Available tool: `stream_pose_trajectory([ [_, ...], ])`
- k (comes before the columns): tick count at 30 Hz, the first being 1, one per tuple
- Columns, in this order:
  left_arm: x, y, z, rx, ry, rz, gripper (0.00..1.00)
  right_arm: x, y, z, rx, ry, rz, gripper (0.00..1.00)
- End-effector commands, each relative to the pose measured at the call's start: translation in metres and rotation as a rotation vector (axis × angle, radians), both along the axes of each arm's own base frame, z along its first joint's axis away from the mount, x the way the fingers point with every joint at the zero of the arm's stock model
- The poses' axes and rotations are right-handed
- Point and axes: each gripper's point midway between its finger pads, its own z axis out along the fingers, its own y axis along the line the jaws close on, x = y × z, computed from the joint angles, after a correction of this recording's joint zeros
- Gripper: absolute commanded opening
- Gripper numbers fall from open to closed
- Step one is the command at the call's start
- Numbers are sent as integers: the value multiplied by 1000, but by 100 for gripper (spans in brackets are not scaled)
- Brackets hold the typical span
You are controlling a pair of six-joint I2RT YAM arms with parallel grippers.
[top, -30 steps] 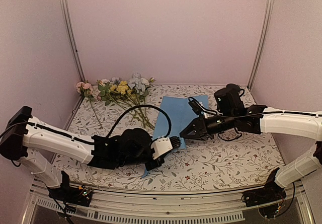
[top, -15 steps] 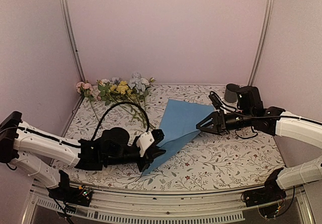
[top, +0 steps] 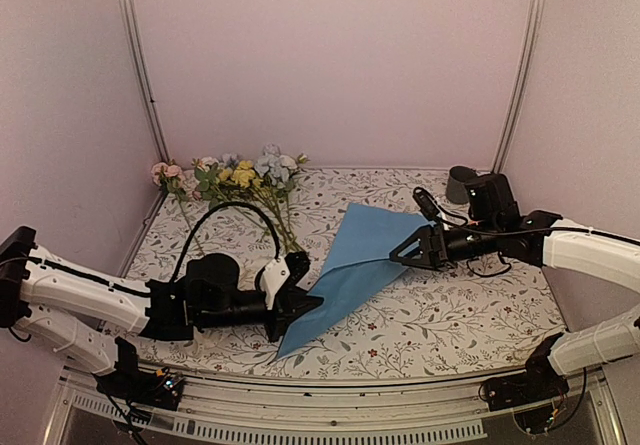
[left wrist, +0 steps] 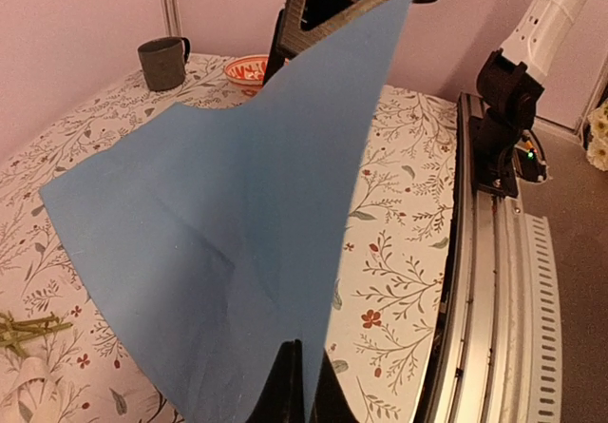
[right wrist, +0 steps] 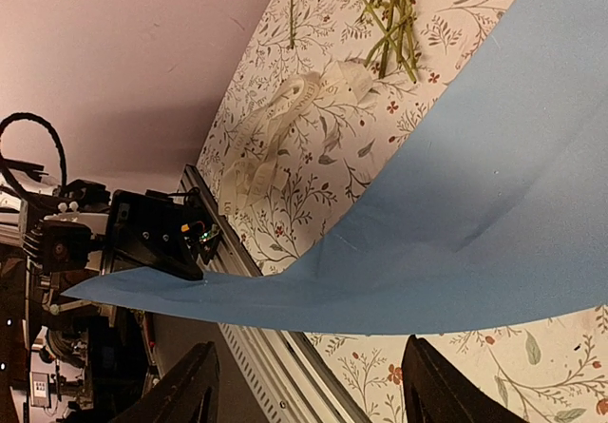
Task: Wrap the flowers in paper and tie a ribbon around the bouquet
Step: Pass from the right arm to the left, then pass from the left arm to the right
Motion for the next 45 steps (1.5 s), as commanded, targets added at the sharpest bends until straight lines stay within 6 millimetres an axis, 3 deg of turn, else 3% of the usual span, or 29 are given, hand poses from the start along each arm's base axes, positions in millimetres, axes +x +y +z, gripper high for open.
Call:
stream_pose_trajectory([
  [1,3,0,5,-32,6,2,0,21,1,9,57,-31,-80,69],
  [10,2,-4,3,-29,10,-13,0,27,8,7,144,50,-125,67],
  [14,4,-3,3,-30,7,-6,0,28,-1,12,86,25,-165,66],
  [21,5,-3,2,-25,12,-8,0,-1,-23,-9,-98,78,-106,70],
  [24,6,-4,2,-23,12,-10,0,-6,-31,-4,-130,59,-105,71],
  [27,6,-5,1,-22,13,-13,0,-12,-25,-4,-113,86,-55,71],
  [45,6,-5,0,-13,11,-30,0,22,-1,-11,-113,55,-29,74],
])
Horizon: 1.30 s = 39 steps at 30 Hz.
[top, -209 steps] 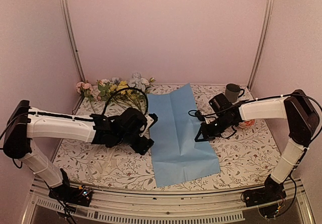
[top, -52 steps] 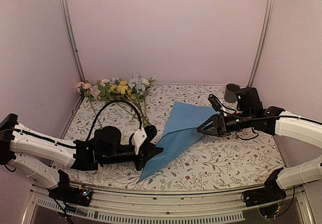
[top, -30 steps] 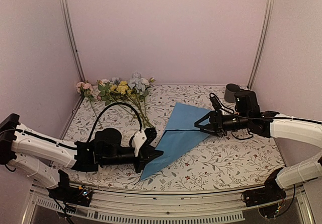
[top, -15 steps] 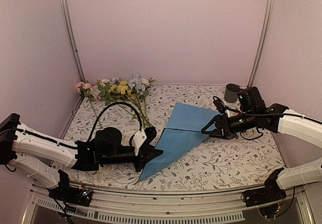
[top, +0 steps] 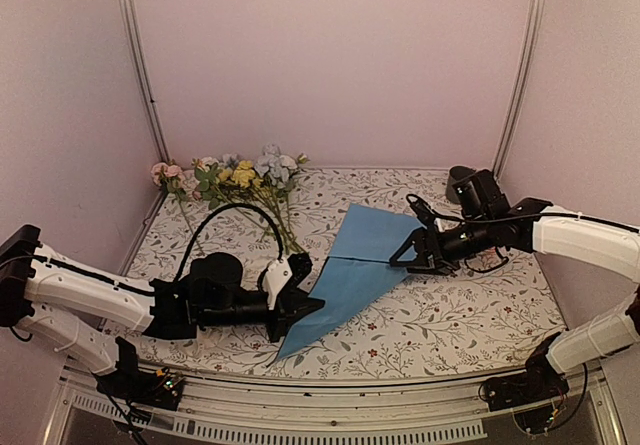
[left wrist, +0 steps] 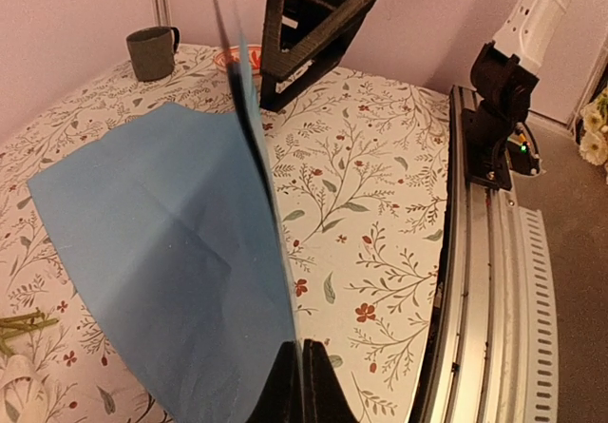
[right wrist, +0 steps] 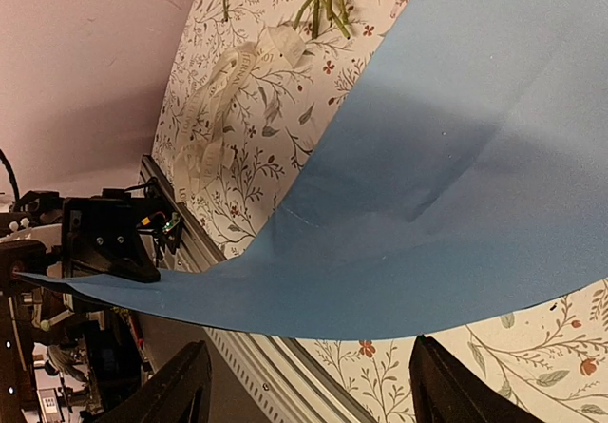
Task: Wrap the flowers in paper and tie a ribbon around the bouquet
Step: Pass from the left arm to the right
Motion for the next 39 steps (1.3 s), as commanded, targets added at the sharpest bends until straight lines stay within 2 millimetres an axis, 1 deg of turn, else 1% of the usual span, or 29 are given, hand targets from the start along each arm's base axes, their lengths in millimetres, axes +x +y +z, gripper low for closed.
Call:
stream_pose_trajectory([
  [1,5,-4,9,-22,-18,-5,0,15,9,15,33,-63,15,74],
  [5,5,-4,9,-24,-17,-11,0,18,13,12,31,-58,25,74],
  [10,4,-3,7,-19,-15,-11,0,20,16,15,46,-64,35,73],
  [13,4,-3,6,-16,-13,-14,0,20,16,14,48,-61,37,73],
  [18,3,-3,5,-15,-8,-19,0,24,17,19,46,-83,30,73],
  [25,3,-3,5,-15,-6,-21,0,24,19,17,45,-78,40,73],
  [32,4,-4,5,-14,-7,-19,0,17,18,13,72,-60,50,72],
  [37,4,-5,2,-7,-3,-17,0,4,18,-1,95,-5,67,70],
  [39,4,-5,1,-6,-2,-18,0,2,16,-3,94,-1,64,70],
])
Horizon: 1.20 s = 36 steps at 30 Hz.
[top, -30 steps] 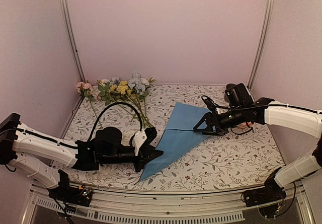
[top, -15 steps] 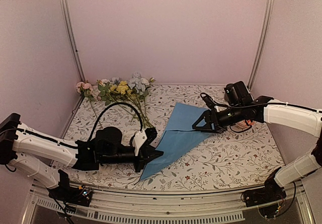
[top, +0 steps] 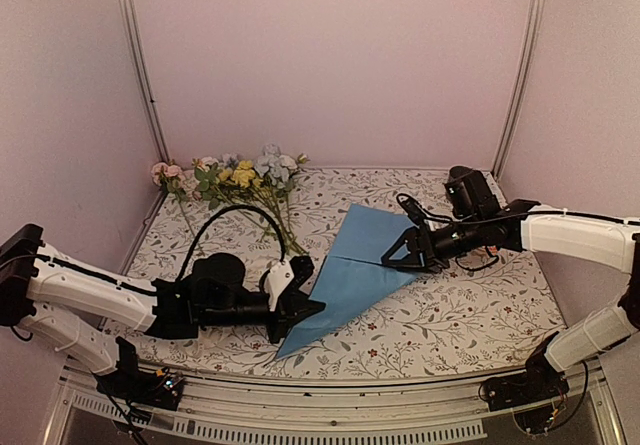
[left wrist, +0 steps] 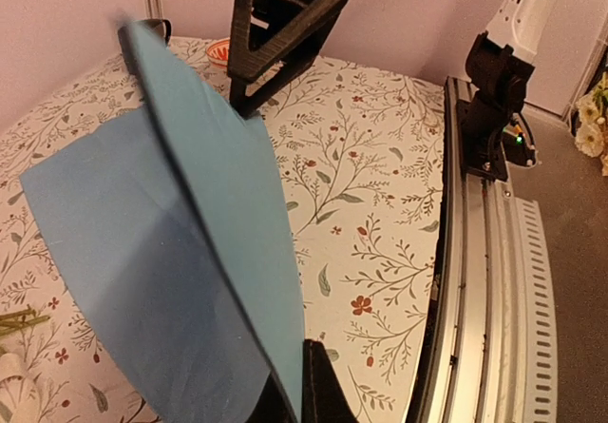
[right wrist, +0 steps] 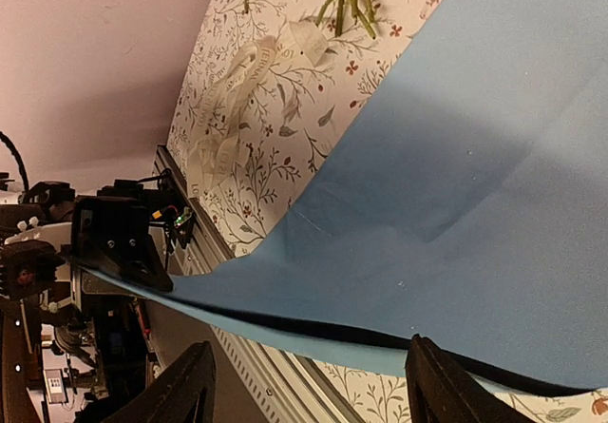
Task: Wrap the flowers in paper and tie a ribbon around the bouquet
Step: Pass from the left arm to the right
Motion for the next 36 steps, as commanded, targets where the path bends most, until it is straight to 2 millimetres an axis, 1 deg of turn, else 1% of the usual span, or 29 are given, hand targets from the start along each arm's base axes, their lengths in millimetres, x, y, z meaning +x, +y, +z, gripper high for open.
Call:
stream_pose_trajectory([
  [1,6,-4,7,-19,-14,4,0,-7,-1,2,35,10,9,71],
  [8,9,-3,4,-8,-12,20,0,-19,-5,0,48,29,16,70],
  [14,11,-5,-11,47,2,26,0,-33,-10,-6,54,60,25,68],
  [16,10,-6,-14,54,7,16,0,-34,-12,-12,36,65,19,68],
  [21,7,-6,-24,75,20,1,0,-30,-22,-28,-65,29,18,70],
  [23,6,-6,-27,79,30,-1,0,-33,-21,-32,-70,35,39,70],
  [28,5,-6,-30,74,48,-3,0,-40,-17,-34,-34,58,76,70],
  [32,2,-8,-33,73,57,-17,0,-40,-19,-38,-43,53,76,70],
  [36,0,-8,-36,81,62,-25,0,-40,-21,-47,-70,46,83,74],
])
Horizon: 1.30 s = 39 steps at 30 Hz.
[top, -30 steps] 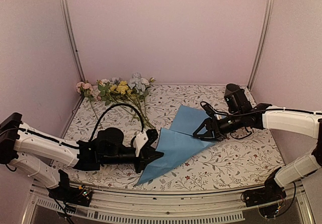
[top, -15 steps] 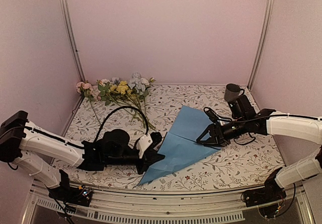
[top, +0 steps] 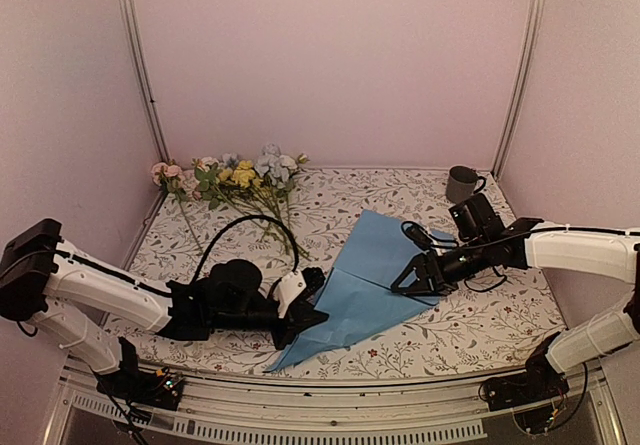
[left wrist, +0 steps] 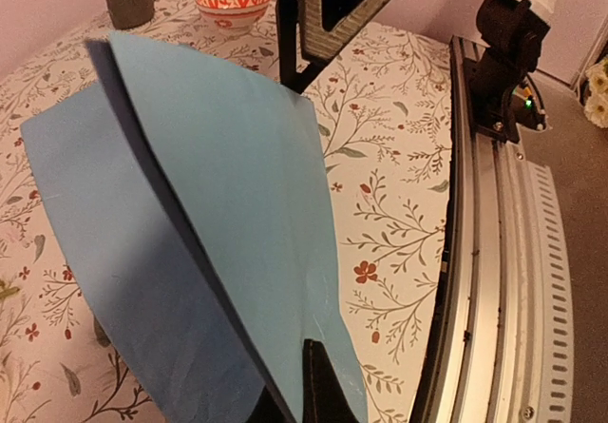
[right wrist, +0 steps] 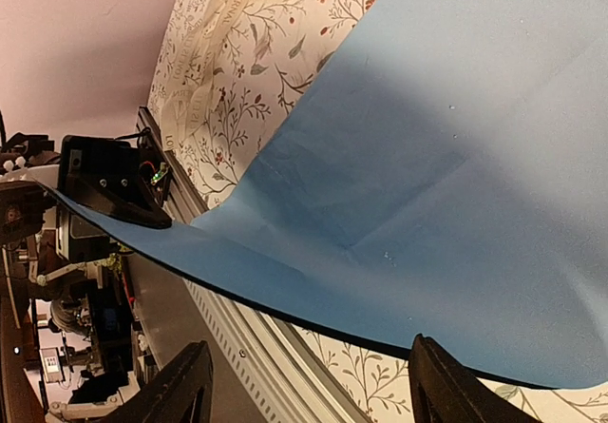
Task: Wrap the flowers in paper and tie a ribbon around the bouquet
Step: Pass from the left arm to the right
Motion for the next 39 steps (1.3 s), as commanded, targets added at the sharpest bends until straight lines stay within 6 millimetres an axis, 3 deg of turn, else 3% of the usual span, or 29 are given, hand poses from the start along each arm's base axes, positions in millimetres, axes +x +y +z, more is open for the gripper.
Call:
stream_pose_trajectory([
  [1,2,-1,0,-9,7,-2,0,-5,-2,-13,-21,0,33,74],
  [20,1,-1,-11,14,38,2,0,-35,1,-13,63,56,117,70],
  [27,-3,-2,-11,10,43,-26,0,-28,2,-22,36,43,108,57],
  [39,-2,-3,-13,21,46,-22,0,-30,3,-40,1,70,128,53],
])
